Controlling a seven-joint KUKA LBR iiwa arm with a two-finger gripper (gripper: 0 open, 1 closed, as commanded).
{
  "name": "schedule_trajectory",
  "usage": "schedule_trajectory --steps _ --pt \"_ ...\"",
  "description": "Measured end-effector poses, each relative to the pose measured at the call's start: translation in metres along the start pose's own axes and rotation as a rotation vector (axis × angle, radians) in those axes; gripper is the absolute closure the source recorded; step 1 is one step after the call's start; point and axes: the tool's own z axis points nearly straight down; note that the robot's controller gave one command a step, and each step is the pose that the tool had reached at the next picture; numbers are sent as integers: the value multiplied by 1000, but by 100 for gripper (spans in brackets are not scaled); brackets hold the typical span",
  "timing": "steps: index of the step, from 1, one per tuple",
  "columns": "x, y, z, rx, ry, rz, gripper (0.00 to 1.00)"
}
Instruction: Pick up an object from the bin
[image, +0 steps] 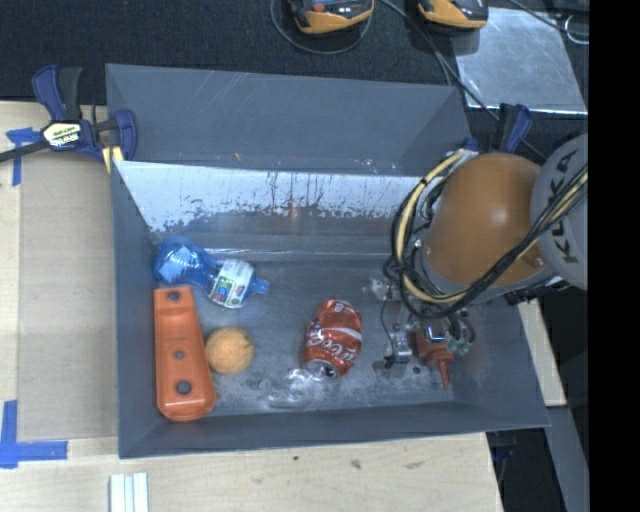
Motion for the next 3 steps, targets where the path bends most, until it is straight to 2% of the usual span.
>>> schedule_trajectory --steps 1,2,3 --pt "-2 0 -5 0 -8 -1 0" --pt "-28 32 80 0 4 13 0" --pt "-41 48 74 1 -14 -29 0"
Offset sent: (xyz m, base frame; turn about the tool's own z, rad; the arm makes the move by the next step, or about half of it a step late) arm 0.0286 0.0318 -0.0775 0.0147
